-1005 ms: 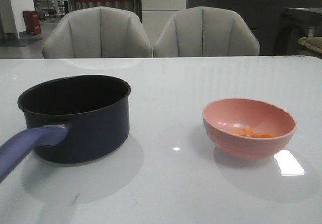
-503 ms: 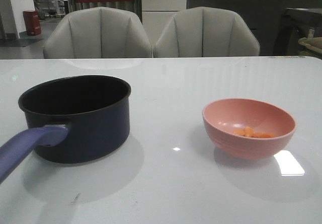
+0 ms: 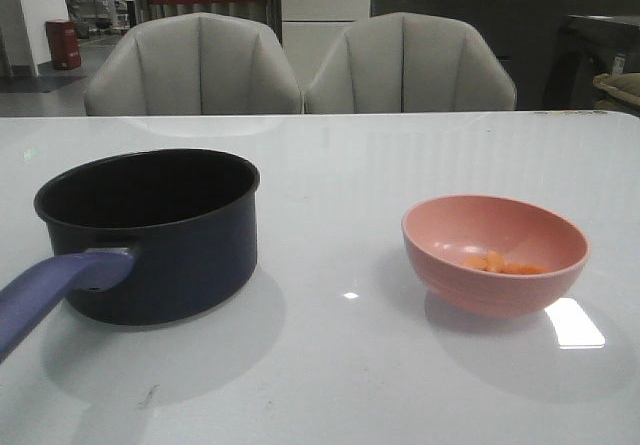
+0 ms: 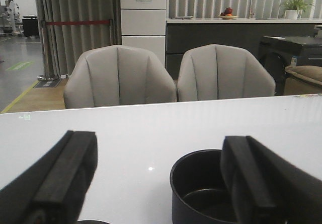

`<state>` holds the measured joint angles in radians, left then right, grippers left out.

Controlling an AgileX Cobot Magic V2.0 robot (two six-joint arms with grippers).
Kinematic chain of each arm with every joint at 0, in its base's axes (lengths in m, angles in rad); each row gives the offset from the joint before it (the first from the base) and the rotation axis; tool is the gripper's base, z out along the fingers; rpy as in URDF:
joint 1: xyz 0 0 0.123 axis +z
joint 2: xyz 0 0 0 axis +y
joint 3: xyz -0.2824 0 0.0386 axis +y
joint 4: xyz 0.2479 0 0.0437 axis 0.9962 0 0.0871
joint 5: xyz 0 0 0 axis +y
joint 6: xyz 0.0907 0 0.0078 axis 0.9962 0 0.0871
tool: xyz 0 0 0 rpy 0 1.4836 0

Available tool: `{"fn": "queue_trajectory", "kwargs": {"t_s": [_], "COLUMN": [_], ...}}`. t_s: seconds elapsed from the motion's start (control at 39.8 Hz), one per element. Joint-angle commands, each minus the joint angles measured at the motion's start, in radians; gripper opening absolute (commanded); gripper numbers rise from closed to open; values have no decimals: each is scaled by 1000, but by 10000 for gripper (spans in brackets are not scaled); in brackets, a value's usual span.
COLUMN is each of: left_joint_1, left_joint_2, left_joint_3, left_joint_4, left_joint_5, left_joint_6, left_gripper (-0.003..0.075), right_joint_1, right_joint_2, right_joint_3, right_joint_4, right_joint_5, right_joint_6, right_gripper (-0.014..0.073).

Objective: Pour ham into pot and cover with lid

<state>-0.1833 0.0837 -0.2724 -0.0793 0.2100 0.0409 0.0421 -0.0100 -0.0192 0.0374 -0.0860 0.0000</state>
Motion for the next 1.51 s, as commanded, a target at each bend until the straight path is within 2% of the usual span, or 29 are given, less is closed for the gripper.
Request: {"fn": "queue_trajectory", "kwargs": {"t_s": [0.0,0.1,0.2,0.5,0.58,0.7,0.78,1.08,1.23,1.48], "left_joint_1": [-17,-17,-17,-17,-17,-17,-17,-17,-17,-17], "left_joint_2": [12,12,12,12,12,12,12,12,12,12], "left_joint_3": [-27,-27,-27,-27,-27,-27,-27,-27,-27,-29], "left_joint_4": [-7,-7,-7,-7,-7,-7,-7,-7,-7,-7], "left_joint_5": [-80,-80,-75,-66,-65,-64,-62,-59,-61,-57], "left_joint_6": [-1,-1,-1,-1,-1,-1,-1,-1,-1,-1], "left_gripper": [556,556,556,556,556,556,556,556,556,556], "right_joint_1": [-4,-4,-4,-3,-3,-3,-3,56,105,94], "right_joint_2": [57,162,263,490,571,735,816,1208,1387,1598], "right_joint_3": [-137,-256,-308,-335,-382,-504,-568,-774,-846,-945], "right_joint_4": [-9,-9,-9,53,83,126,159,176,175,175], "right_joint_5": [67,249,341,194,216,339,393,540,548,549], "right_joint_6": [0,0,0,0,0,0,0,0,-68,-75], "right_gripper": [149,149,149,157,216,422,480,473,473,473]}}
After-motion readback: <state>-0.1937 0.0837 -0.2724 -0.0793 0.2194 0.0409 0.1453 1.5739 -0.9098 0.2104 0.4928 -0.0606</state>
